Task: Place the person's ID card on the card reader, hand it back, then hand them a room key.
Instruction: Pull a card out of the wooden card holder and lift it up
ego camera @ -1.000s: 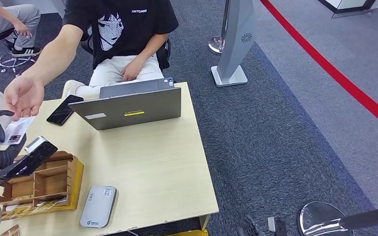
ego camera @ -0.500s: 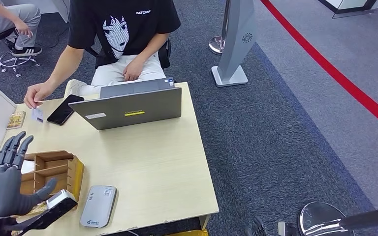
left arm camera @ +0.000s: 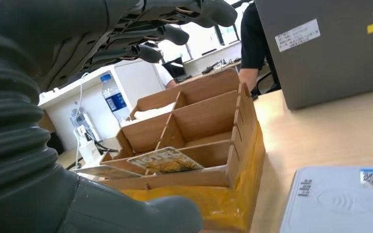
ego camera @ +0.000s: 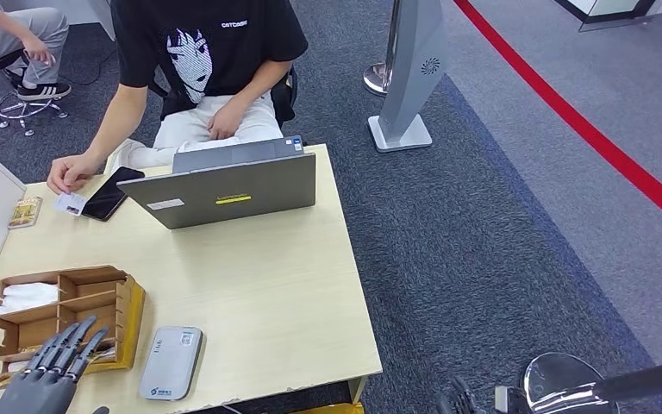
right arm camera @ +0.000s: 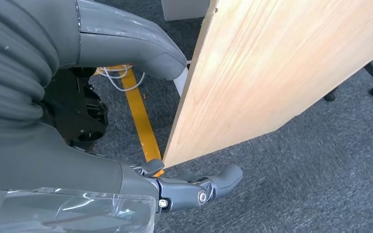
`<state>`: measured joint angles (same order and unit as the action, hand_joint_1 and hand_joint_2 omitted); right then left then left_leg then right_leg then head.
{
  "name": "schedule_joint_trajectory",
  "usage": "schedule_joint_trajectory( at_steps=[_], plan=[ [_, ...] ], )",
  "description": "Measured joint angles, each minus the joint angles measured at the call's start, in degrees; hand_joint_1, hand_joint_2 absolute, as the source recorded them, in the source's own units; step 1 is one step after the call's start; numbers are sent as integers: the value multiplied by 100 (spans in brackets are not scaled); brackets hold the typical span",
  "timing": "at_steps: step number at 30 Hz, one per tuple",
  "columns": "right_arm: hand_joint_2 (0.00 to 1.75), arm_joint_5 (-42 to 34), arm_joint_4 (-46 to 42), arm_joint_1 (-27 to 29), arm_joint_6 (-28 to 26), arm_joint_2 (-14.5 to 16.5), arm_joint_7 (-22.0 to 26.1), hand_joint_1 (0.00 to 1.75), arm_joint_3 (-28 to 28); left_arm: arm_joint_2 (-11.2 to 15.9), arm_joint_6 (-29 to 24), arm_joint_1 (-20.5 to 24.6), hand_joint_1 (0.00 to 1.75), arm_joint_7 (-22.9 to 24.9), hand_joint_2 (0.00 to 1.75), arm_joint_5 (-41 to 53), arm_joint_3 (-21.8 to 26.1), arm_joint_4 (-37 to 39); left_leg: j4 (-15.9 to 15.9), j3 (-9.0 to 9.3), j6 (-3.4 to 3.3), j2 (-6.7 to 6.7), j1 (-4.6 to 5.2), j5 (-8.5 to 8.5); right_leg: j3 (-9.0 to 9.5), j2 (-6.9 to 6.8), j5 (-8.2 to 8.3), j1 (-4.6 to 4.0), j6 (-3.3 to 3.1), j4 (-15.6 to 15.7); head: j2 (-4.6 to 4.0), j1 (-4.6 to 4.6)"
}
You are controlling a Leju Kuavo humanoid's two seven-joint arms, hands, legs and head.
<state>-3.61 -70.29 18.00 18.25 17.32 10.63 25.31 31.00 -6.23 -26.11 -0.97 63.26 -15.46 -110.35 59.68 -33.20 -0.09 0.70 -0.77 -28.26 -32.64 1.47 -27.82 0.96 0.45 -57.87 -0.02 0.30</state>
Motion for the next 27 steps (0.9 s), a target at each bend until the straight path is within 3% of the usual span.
schedule_joint_trajectory(
  at_steps=[6,12,27],
  plan=[
    [175,-37,0,0,-15,-1,19,0,9,187,-100,-44,0,82,175,-180,-92,63,0,0,0,0,0,0,0,-1,0,0,0,0,0,0],
    [175,-149,-2,2,-26,2,21,0,10,196,-148,60,0,-2,175,38,-37,242,0,0,0,1,0,0,0,-2,0,0,0,0,0,0],
    [175,-95,39,-25,35,2,36,0,-35,-747,220,746,0,-872,175,654,1101,1174,0,1,0,1,0,1,3,-5,2,-1,-1,-1,0,0]
  ],
)
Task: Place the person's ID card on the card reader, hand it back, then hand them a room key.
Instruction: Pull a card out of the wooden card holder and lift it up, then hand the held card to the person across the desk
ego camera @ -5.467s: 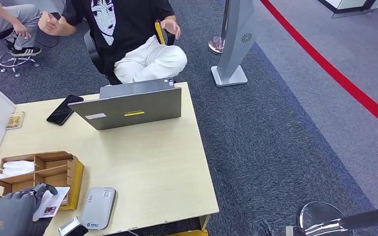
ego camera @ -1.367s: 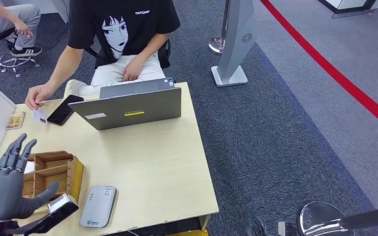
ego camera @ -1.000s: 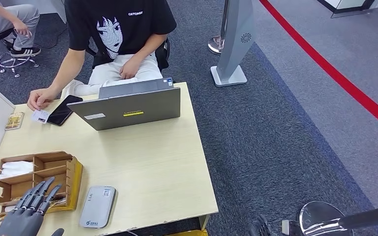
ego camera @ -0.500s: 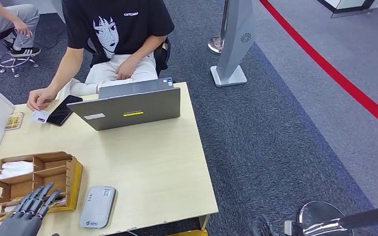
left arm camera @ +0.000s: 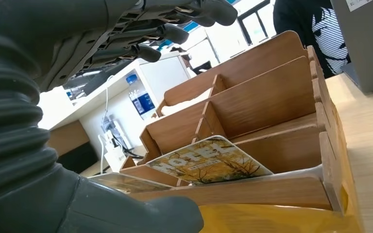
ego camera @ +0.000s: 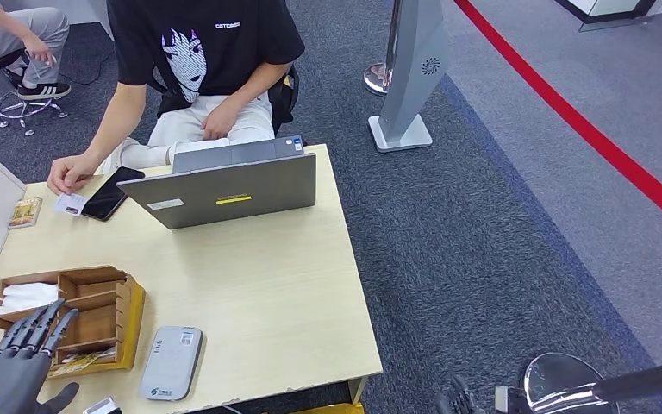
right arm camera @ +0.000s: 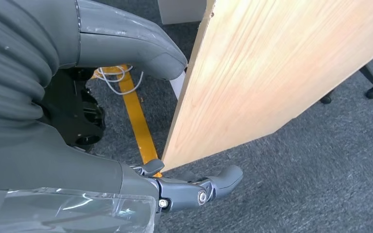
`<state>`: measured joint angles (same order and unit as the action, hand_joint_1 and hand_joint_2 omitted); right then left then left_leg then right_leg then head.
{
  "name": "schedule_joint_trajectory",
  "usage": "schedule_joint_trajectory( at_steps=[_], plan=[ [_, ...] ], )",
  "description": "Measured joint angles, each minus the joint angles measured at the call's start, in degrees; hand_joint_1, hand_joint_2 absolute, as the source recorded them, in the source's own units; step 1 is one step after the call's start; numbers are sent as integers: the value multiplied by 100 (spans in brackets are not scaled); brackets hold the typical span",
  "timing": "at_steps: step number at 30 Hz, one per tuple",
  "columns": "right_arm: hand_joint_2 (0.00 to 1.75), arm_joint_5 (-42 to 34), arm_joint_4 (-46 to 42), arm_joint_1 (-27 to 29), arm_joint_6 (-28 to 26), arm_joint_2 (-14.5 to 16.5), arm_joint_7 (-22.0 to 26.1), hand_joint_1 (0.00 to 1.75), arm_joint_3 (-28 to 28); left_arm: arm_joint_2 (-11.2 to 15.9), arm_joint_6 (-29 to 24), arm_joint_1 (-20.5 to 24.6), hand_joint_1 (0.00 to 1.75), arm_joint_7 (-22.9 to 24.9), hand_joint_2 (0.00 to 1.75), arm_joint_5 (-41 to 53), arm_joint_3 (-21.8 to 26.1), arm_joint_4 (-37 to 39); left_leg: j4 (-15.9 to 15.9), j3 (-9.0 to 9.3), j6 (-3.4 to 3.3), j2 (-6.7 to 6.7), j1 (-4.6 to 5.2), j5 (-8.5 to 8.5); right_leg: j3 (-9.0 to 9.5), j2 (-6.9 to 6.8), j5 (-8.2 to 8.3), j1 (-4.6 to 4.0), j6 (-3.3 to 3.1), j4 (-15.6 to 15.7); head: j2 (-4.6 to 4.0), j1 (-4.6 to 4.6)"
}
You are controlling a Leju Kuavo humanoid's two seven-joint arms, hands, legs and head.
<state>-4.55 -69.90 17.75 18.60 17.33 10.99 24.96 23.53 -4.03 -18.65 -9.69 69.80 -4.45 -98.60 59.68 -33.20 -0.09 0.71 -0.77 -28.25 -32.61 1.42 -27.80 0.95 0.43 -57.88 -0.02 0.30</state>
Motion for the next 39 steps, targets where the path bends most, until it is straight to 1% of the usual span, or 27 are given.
schedule_joint_trajectory(
  at_steps=[5,12,16,24,31,34,39],
  plan=[
    [175,16,40,-40,51,0,7,0,-7,-223,47,41,0,-123,175,125,103,135,0,0,0,0,0,0,0,-1,0,0,0,0,0,1],
    [175,20,66,-59,97,0,7,0,-7,-369,47,47,1,-130,175,153,104,241,0,1,0,1,0,0,-1,-1,0,0,0,0,0,1],
    [175,16,71,-61,115,0,-12,0,-7,-412,51,47,173,-130,175,153,104,281,0,0,0,1,-1,0,-1,-1,0,0,0,0,0,1],
    [175,-8,76,-62,121,0,-7,0,-7,-432,41,46,175,-113,175,68,145,313,0,0,0,1,-1,0,0,-1,0,-1,0,0,0,0],
    [175,-52,89,-58,79,0,45,0,-7,-441,-50,92,175,-235,175,-59,418,284,0,2,0,1,-1,0,-1,-1,0,-1,0,0,0,1],
    [175,-112,85,-49,51,0,3,0,-8,-475,-132,215,175,-357,175,-143,614,157,0,1,0,5,-2,3,-2,-4,0,-1,0,0,0,0],
    [175,-100,80,-44,20,0,-44,0,-17,-516,-7,679,175,-443,175,-319,845,-303,1,0,-1,13,-1,8,3,-13,1,-1,-1,-1,0,0]
  ],
)
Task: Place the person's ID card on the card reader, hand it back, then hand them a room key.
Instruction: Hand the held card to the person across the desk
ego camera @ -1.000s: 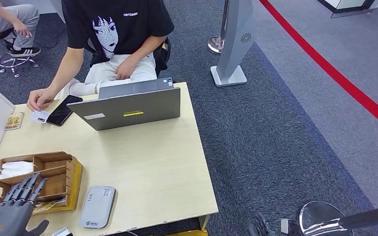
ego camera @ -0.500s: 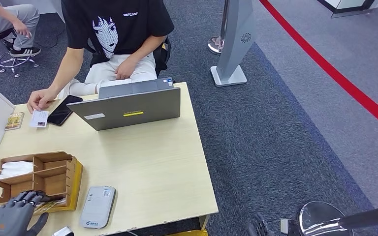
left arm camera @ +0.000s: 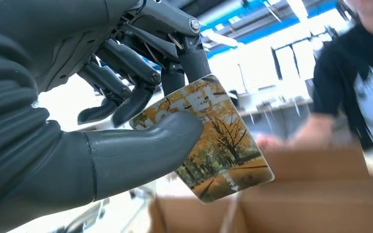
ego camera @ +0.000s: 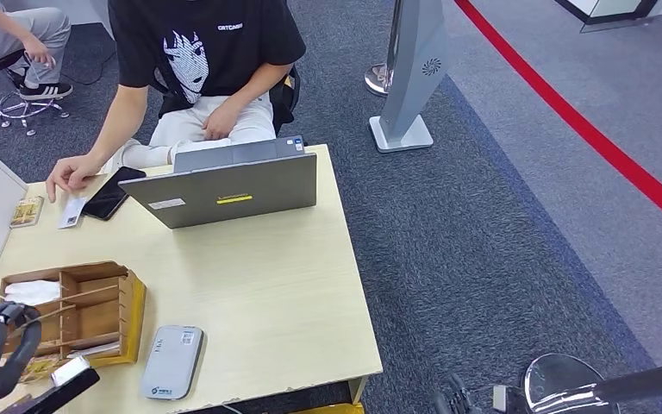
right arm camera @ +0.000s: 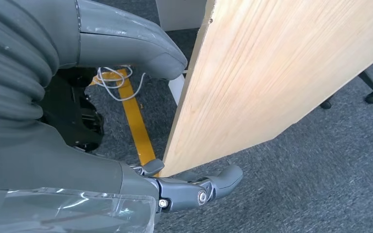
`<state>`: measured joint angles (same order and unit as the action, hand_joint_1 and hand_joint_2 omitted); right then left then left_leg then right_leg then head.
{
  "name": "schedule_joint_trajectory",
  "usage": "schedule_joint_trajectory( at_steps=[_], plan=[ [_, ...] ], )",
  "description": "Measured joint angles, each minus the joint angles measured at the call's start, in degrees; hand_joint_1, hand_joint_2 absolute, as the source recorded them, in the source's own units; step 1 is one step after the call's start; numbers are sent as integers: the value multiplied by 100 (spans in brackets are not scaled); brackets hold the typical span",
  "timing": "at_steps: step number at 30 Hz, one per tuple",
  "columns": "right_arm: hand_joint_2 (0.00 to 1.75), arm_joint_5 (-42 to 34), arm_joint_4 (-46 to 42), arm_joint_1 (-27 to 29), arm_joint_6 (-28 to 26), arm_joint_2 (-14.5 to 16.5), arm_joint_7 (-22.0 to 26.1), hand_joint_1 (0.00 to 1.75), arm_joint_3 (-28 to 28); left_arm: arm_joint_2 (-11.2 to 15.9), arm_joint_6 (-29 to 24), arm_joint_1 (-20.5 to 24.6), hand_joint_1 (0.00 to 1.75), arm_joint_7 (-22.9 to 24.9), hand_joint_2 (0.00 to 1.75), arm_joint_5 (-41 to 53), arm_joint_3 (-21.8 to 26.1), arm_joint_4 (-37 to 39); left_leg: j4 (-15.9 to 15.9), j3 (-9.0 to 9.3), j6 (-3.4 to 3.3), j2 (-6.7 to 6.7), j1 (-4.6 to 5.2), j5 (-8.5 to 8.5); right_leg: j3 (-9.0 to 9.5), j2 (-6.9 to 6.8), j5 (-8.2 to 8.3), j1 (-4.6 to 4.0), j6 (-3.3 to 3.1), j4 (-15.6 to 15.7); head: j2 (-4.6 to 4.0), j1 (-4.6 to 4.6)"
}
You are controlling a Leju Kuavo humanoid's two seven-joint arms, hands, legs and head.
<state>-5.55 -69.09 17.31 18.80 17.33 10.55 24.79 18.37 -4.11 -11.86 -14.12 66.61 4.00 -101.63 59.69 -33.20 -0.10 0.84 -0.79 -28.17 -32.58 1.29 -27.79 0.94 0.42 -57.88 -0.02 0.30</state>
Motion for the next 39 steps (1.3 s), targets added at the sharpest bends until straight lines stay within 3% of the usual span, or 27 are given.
schedule_joint_trajectory(
  at_steps=[7,16,21,22,25,26,33,39],
  plan=[
    [175,87,7,-12,42,0,-112,0,-9,-25,171,542,175,67,175,71,46,-324,2,2,-2,6,0,4,-3,-3,2,0,-2,0,0,0],
    [175,762,230,-132,414,0,-138,0,3,-25,1231,2522,175,1049,175,530,-415,332,2,-6,1,27,0,28,0,-25,21,-1,-8,-3,0,1],
    [175,934,414,-168,539,0,-67,0,65,-37,1350,3033,175,1207,175,696,-623,816,2,-7,0,26,0,29,-1,-22,23,0,-6,-4,0,-1],
    [175,937,438,-172,556,-1,-60,0,72,-46,1350,3079,165,1216,175,702,-648,863,2,-7,0,25,0,29,-1,-22,23,0,-6,-4,0,-1],
    [175,937,479,-177,585,-1,-55,0,80,-98,1342,3140,34,1249,175,691,-693,945,2,-8,0,24,0,28,-2,-20,22,0,-6,-3,0,0],
    [175,931,491,-178,585,-1,-52,0,86,-123,1324,3142,0,1256,175,659,-699,960,2,-9,-1,23,0,28,-3,-19,22,0,-6,-3,0,0],
    [175,486,461,-164,374,0,-159,0,101,-465,863,2856,0,1017,175,-18,-655,709,2,-14,-1,22,2,27,-4,-17,21,1,-5,-2,0,-2],
    [175,-102,323,-120,5,0,-184,0,55,-1177,314,1834,0,373,175,-1418,-121,-476,2,-15,-6,-2,4,18,-14,5,20,2,-3,1,0,-1]
  ],
)
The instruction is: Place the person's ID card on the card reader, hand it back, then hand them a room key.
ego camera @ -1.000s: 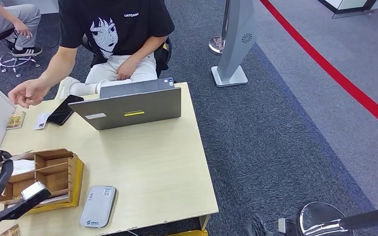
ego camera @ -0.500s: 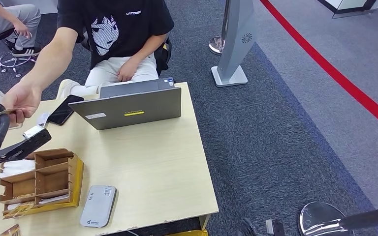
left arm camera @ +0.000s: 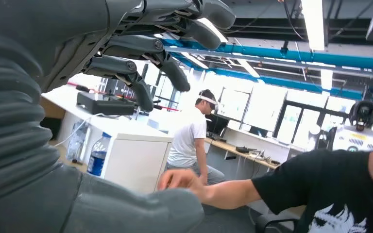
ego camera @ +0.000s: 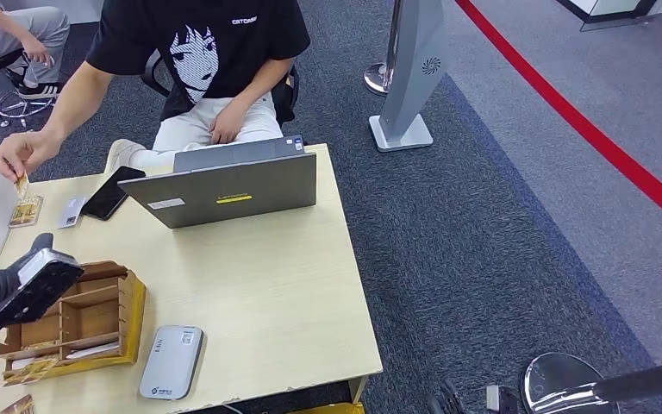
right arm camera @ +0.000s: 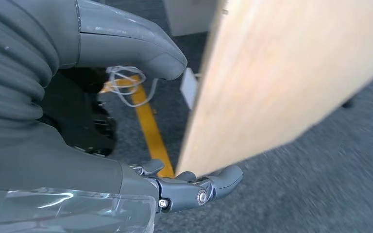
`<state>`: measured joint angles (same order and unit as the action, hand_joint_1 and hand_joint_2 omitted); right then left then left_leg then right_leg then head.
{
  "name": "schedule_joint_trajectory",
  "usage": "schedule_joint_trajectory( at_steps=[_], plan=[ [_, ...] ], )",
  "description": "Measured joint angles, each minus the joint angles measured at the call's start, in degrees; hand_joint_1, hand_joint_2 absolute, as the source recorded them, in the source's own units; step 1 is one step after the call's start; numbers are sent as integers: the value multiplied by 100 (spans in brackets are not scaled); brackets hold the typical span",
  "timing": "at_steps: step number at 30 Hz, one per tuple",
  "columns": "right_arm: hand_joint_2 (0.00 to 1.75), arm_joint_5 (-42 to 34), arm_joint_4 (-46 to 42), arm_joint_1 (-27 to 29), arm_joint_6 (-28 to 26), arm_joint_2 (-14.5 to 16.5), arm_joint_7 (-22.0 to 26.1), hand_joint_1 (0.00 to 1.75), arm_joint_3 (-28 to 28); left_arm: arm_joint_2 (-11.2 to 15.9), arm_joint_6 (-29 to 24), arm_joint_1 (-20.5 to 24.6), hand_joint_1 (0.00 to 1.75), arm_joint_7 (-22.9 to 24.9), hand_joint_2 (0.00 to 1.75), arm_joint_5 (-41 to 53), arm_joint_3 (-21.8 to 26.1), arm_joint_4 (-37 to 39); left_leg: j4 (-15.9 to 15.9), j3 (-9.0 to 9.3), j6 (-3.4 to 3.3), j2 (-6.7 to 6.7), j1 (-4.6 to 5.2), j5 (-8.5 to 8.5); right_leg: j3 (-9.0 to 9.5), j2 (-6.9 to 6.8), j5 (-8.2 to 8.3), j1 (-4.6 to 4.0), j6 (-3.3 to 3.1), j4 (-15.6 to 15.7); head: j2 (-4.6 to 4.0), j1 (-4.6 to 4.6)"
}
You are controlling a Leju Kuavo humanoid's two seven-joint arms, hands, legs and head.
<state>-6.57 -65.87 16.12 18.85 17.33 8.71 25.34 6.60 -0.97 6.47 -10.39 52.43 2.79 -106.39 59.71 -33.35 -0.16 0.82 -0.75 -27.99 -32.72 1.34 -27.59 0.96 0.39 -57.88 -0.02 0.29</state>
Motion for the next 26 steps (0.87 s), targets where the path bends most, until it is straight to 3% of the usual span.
schedule_joint_trajectory(
  at_steps=[4,6,7,8,10,11,12,15,18,23,26],
  plan=[
    [175,-458,-82,108,-295,0,83,0,-43,-591,-138,-805,0,-639,175,-1236,491,-888,-1,-3,-4,4,0,-12,6,-1,-13,0,10,1,0,-5],
    [175,-661,-197,251,-538,0,-5,0,-109,-1028,145,-1326,0,-923,175,-2011,930,-1336,-3,5,-1,-1,3,-27,11,7,-22,4,8,1,0,-5],
    [175,-723,-285,348,-689,0,-86,0,-135,-1289,324,-1640,9,-977,175,-2498,1215,-1536,-3,12,0,-9,5,-35,13,15,-27,6,9,1,-1,-4],
    [175,-786,-391,453,-831,0,-178,8,-149,-1527,486,-1952,52,-922,175,-3019,1520,-1671,-3,20,-1,-15,7,-43,14,23,-33,8,11,1,-1,-5],
    [175,-986,-614,658,-1033,0,-340,95,-150,-1884,674,-2511,140,-674,175,-3892,2050,-1749,-2,25,-7,-18,7,-52,15,26,-43,9,17,2,-1,-7],
    [175,-1196,-732,746,-1123,0,-407,139,-151,-2020,738,-2746,175,-542,175,-4180,2259,-1728,-2,24,-10,-15,8,-55,14,23,-49,10,20,4,0,-7],
    [175,-1458,-847,826,-1232,0,-465,175,-160,-2138,793,-2952,175,-435,175,-4394,2425,-1670,-2,26,-13,-9,8,-59,15,18,-57,10,23,4,0,-5],
    [175,-2173,-1208,1084,-1607,0,-610,175,-257,-2385,863,-3378,175,-140,175,-4915,2711,-1199,-3,31,-12,5,10,-67,25,6,-73,12,31,5,0,-4],
    [175,-2350,-1497,1318,-1801,0,-684,175,-379,-2534,768,-3623,175,-76,175,-5172,2798,-632,-3,33,-11,4,9,-70,32,5,-73,11,31,5,0,-2],
    [175,-2252,-1780,1523,-2301,0,-929,175,-549,-2654,-126,-3691,175,475,175,-6524,2830,238,-3,45,-11,5,11,-70,41,2,-73,13,31,6,0,1],
    [175,-2131,-1830,1578,-2582,0,-1108,175,-599,-2698,-524,-3663,175,622,175,-6726,2830,740,-2,47,-11,7,11,-70,43,2,-73,13,32,6,0,-4]
  ],
)
